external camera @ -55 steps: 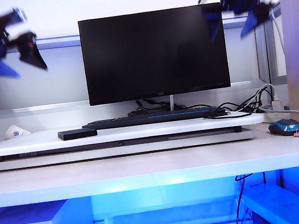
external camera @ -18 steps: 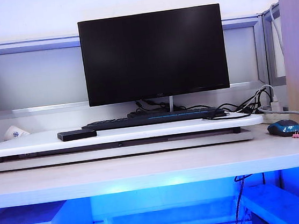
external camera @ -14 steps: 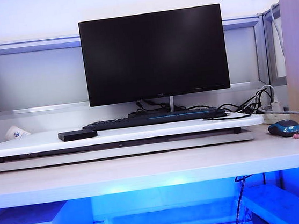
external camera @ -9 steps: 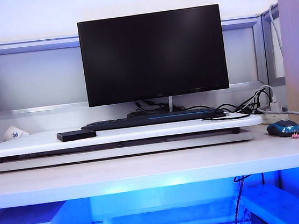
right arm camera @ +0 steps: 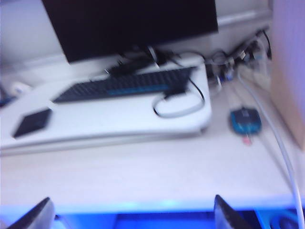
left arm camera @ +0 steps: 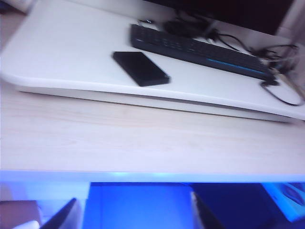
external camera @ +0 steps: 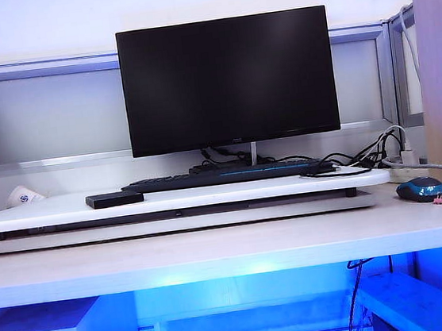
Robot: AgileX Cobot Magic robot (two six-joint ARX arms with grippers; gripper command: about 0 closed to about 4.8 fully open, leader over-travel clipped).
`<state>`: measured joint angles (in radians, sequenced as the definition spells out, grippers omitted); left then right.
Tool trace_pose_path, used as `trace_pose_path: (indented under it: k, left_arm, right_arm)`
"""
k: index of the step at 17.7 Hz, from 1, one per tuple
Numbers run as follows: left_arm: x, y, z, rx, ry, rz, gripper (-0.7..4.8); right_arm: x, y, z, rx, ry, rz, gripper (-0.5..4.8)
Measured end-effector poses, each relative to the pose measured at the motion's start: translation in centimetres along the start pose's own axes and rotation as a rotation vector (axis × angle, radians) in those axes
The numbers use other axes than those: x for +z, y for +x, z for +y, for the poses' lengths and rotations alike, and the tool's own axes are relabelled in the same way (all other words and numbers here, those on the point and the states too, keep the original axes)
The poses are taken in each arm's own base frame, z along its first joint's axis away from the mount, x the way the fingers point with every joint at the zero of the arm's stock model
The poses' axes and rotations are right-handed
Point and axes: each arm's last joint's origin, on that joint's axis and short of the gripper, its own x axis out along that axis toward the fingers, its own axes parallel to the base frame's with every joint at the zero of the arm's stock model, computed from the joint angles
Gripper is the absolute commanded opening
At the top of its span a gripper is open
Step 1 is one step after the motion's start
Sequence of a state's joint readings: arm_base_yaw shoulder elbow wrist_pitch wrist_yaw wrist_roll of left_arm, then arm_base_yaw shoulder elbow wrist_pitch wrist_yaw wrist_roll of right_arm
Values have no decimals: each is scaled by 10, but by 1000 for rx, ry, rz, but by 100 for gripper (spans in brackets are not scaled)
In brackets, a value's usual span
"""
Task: Unplug the data cable of the portable hard drive.
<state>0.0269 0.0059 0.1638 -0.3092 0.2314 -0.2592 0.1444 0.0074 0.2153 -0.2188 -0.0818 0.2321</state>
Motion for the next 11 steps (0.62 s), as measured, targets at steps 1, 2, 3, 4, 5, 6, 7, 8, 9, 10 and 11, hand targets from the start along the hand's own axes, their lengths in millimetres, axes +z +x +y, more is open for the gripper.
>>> trace_pose_path:
  k: [1, 2, 3, 4, 5, 6, 7, 8, 9, 10, 11]
  left_arm:
    - [-6, 4, 3, 5, 25, -13, 303]
    - [-12, 8, 5, 9, 42, -16, 291]
    - [-14, 9, 7, 20, 58, -21, 228]
    - [-17, 11, 8, 31, 96, -18, 199]
    - [-22, 13, 10, 45, 117, -9, 196]
    - [-27, 14, 13, 64, 118, 5, 161]
    - [-31, 16, 14, 82, 124, 8, 142]
    - [-30, 16, 15, 87, 121, -6, 124]
    - [-31, 17, 15, 92, 112, -4, 78]
    - [-31, 17, 15, 95, 110, -6, -6]
    - [-31, 17, 15, 97, 121, -6, -6]
  right_arm:
    - [-14, 6, -4, -22, 2, 21, 430]
    - [-26, 9, -8, -42, 3, 44, 429]
    - [-33, 12, -10, -62, 4, 56, 411]
    - [-42, 14, -13, -90, 4, 62, 358]
    - [-47, 16, -15, -112, 5, 61, 299]
    - [-51, 16, -17, -120, 5, 69, 243]
    - [-54, 17, -17, -121, 6, 74, 198]
    - [-55, 17, -17, -122, 6, 77, 152]
    - [-55, 17, -18, -122, 6, 79, 98]
    - [-56, 17, -18, -123, 6, 81, -3]
    - [-58, 17, -18, -140, 2, 95, -5]
